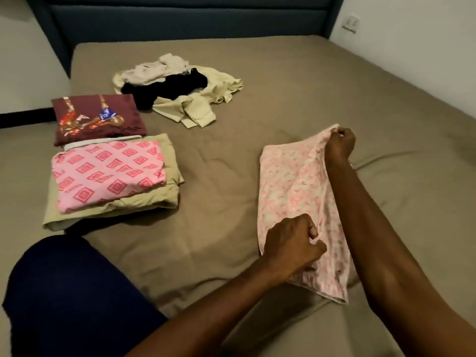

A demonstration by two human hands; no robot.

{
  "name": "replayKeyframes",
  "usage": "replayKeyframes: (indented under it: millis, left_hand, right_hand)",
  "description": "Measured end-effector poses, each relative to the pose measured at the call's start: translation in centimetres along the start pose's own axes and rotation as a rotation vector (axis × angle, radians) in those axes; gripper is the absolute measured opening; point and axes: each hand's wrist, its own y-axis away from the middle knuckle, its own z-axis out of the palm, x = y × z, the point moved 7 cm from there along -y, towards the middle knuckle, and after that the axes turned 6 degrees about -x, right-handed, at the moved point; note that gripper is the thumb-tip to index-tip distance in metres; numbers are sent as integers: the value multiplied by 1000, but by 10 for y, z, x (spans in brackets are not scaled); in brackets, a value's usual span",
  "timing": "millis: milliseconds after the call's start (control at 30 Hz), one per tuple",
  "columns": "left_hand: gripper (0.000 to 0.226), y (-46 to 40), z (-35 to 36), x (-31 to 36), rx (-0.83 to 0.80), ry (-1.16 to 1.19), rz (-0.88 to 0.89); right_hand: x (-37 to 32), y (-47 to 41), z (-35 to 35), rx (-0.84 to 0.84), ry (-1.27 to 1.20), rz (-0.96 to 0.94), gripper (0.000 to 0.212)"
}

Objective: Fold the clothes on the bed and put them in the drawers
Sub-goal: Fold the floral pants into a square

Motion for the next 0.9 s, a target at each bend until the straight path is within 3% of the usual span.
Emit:
replayKeyframes:
  millis: [133,267,367,433,533,633,767,900]
  left_hand:
    - [26,-12,60,22,-106,-111,3]
    - [53,-15,109,23,-267,-317,-48]
    - [52,-9,118,14,-342,-335,-44]
    - [46,-4,110,10,-332,-251,12]
    - [32,3,71,-10,-189,-110,58]
    - [26,11,22,-54,7,-197,119]
    - [53,16,-3,-96,-14,-519,224]
    - [76,16,13,-94,-119,-620,344]
  right_hand:
    - [61,-24,-67,20,-35,128,25]
    - [138,-23,-97,-42,109,250,48]
    - [150,-4,-99,-112,79,229,34]
    - [150,2,-101,-95,45,208,34]
    - [140,19,-116,-16,48,186,41]
    - [123,62,-134,-79,174,31,50]
    - [129,144,-160,-203,226,-40,50]
    - [132,210,-176,-237,233,26,51]
